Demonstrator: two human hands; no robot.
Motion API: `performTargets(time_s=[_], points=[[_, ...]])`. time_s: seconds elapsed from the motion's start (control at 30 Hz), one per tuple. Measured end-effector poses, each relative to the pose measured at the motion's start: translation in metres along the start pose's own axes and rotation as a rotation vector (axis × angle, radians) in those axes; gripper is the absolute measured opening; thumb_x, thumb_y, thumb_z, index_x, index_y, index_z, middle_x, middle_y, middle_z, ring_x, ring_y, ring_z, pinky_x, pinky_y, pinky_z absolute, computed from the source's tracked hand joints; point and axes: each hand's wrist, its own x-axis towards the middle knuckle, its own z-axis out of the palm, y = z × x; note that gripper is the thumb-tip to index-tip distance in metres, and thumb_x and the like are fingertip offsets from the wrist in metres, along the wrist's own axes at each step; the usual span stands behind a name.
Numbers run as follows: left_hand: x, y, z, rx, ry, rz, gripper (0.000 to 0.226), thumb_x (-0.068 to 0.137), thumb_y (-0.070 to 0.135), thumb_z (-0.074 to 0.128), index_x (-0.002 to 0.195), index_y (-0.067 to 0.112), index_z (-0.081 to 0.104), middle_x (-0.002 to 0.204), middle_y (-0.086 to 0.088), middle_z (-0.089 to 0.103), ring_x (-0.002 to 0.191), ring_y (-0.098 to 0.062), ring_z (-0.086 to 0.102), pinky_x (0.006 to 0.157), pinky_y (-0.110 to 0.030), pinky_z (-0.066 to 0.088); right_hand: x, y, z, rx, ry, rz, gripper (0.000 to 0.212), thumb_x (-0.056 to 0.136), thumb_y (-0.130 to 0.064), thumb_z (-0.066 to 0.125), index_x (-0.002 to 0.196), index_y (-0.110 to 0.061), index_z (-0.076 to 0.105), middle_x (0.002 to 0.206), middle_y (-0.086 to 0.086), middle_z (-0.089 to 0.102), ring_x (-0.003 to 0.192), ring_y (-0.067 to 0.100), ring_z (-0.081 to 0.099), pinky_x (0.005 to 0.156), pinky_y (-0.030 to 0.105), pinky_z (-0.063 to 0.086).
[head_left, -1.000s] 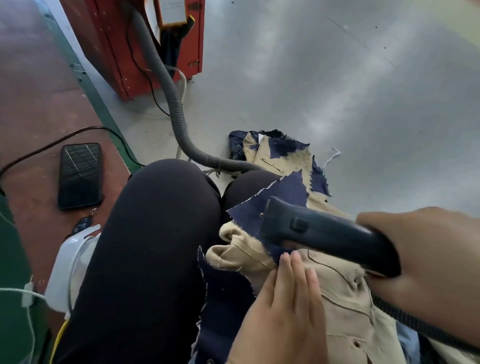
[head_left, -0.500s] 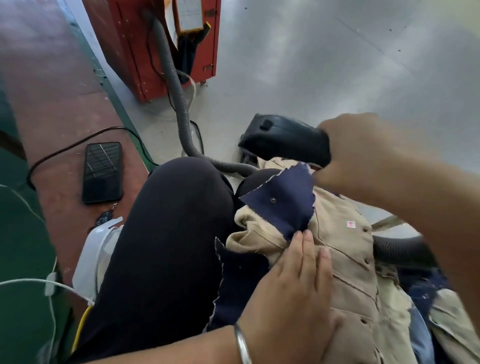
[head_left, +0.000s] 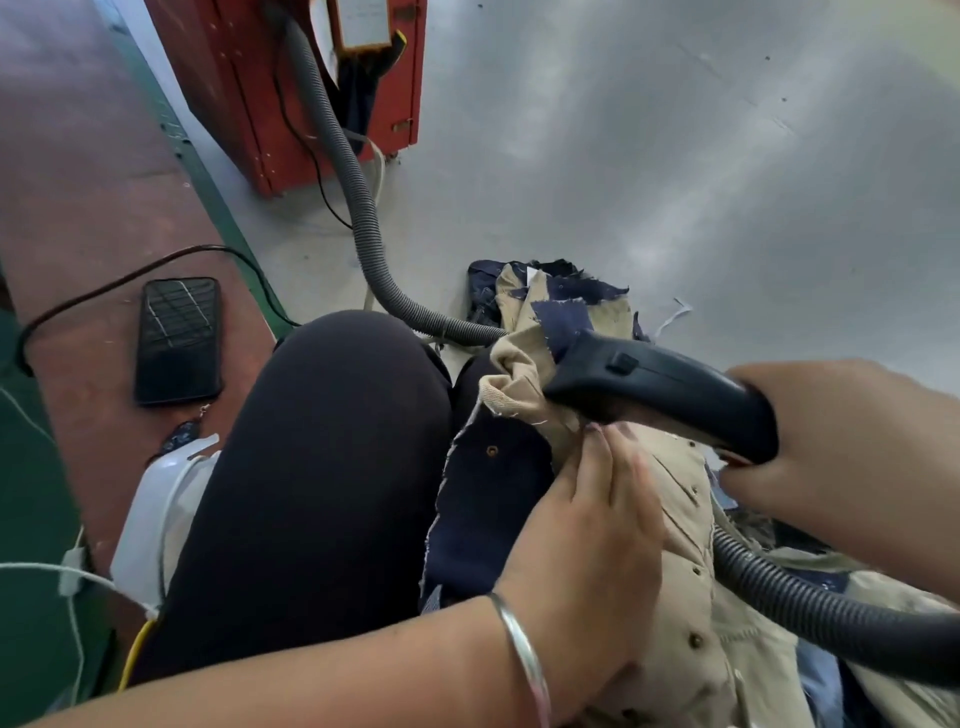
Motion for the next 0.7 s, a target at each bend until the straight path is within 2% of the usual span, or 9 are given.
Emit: performTargets(time_s=[0.07, 0.2, 0.33, 0.43, 0.53, 0.6, 0.63, 0.67, 0.7], points=[[0.000, 0.001, 0.004, 0.031, 0.073, 0.080, 0.064, 0.102, 0.025, 0.027, 0.141, -0.018, 0.001, 0.145, -0.042, 0.009, 0.136, -0.050, 0.011, 0.115, -0.049, 0.013, 0.013, -0.007, 0.000, -0.039, 0.104, -0.022, 0.021, 0.075, -0.036, 0.066, 0.075, -0.030, 0.045, 0.065, -0.012, 0.048, 0.054, 0.000, 0.038, 0.043, 0.019, 0.022], [-0.002, 0.004, 0.006, -0.040, 0.033, 0.001, 0.060, 0.093, 0.038, 0.045, 0.137, -0.004, 0.044, 0.135, -0.025, 0.049, 0.126, -0.036, 0.047, 0.104, -0.036, 0.041, 0.056, -0.032, -0.006, 0.085, 0.212, -0.143, 0.019, 0.069, -0.035, 0.063, 0.078, -0.023, 0.051, 0.065, -0.003, 0.048, 0.054, 0.014, 0.045, 0.054, 0.025, 0.035], [-0.003, 0.004, 0.003, -0.060, 0.041, -0.032, 0.056, 0.087, 0.040, 0.041, 0.129, 0.007, 0.057, 0.126, -0.017, 0.060, 0.119, -0.030, 0.056, 0.096, -0.032, 0.048, 0.089, -0.031, -0.026, 0.203, 0.258, -0.124, 0.014, 0.074, -0.016, 0.066, 0.085, -0.014, 0.058, 0.060, 0.004, 0.055, 0.054, 0.023, 0.057, 0.055, 0.028, 0.047], [-0.005, -0.002, 0.004, -0.052, 0.068, -0.061, 0.058, 0.086, 0.043, 0.043, 0.131, 0.008, 0.056, 0.128, -0.017, 0.058, 0.121, -0.029, 0.054, 0.096, -0.033, 0.048, 0.063, -0.009, -0.040, 0.371, 0.231, -0.134, 0.013, 0.071, -0.016, 0.072, 0.073, -0.017, 0.060, 0.051, 0.009, 0.063, 0.048, 0.031, 0.066, 0.053, 0.042, 0.059], [-0.007, -0.007, 0.003, -0.096, 0.091, -0.038, 0.057, 0.083, 0.044, 0.054, 0.127, 0.009, 0.060, 0.126, -0.014, 0.061, 0.119, -0.026, 0.056, 0.095, -0.032, 0.049, 0.032, 0.007, -0.035, 0.381, 0.194, -0.140, 0.017, 0.070, -0.007, 0.074, 0.066, -0.012, 0.059, 0.050, 0.009, 0.058, 0.049, 0.029, 0.060, 0.049, 0.030, 0.042], [-0.009, -0.007, 0.005, -0.125, 0.096, -0.030, 0.056, 0.078, 0.041, 0.058, 0.124, 0.009, 0.063, 0.122, -0.012, 0.064, 0.114, -0.023, 0.060, 0.094, -0.030, 0.050, 0.020, 0.008, -0.023, 0.294, 0.005, -0.106, 0.005, 0.085, -0.008, 0.067, 0.087, -0.009, 0.062, 0.086, 0.009, 0.066, 0.083, 0.026, 0.063, 0.064, 0.033, 0.039], [-0.011, -0.005, 0.006, -0.138, 0.097, -0.033, 0.056, 0.077, 0.040, 0.060, 0.122, 0.007, 0.064, 0.119, -0.012, 0.065, 0.110, -0.022, 0.062, 0.093, -0.029, 0.050, 0.016, 0.008, -0.017, 0.227, -0.117, -0.077, 0.013, 0.095, -0.011, 0.057, 0.108, -0.014, 0.058, 0.107, 0.005, 0.062, 0.102, 0.022, 0.059, 0.070, 0.026, 0.037], [-0.012, -0.003, 0.007, -0.143, 0.103, -0.040, 0.056, 0.075, 0.038, 0.063, 0.121, 0.005, 0.064, 0.117, -0.012, 0.066, 0.105, -0.023, 0.063, 0.091, -0.030, 0.050, 0.011, 0.005, -0.012, 0.181, -0.196, -0.051, 0.015, 0.100, -0.016, 0.050, 0.114, -0.021, 0.052, 0.110, -0.001, 0.057, 0.104, 0.015, 0.054, 0.063, 0.015, 0.033], [-0.013, -0.001, 0.008, -0.142, 0.101, -0.052, 0.057, 0.074, 0.036, 0.066, 0.120, 0.003, 0.064, 0.116, -0.013, 0.066, 0.103, -0.023, 0.064, 0.090, -0.030, 0.051, 0.007, 0.002, -0.007, 0.162, -0.184, -0.067, 0.008, 0.099, -0.022, 0.050, 0.102, -0.029, 0.049, 0.097, -0.008, 0.054, 0.088, 0.007, 0.052, 0.061, 0.007, 0.034]])
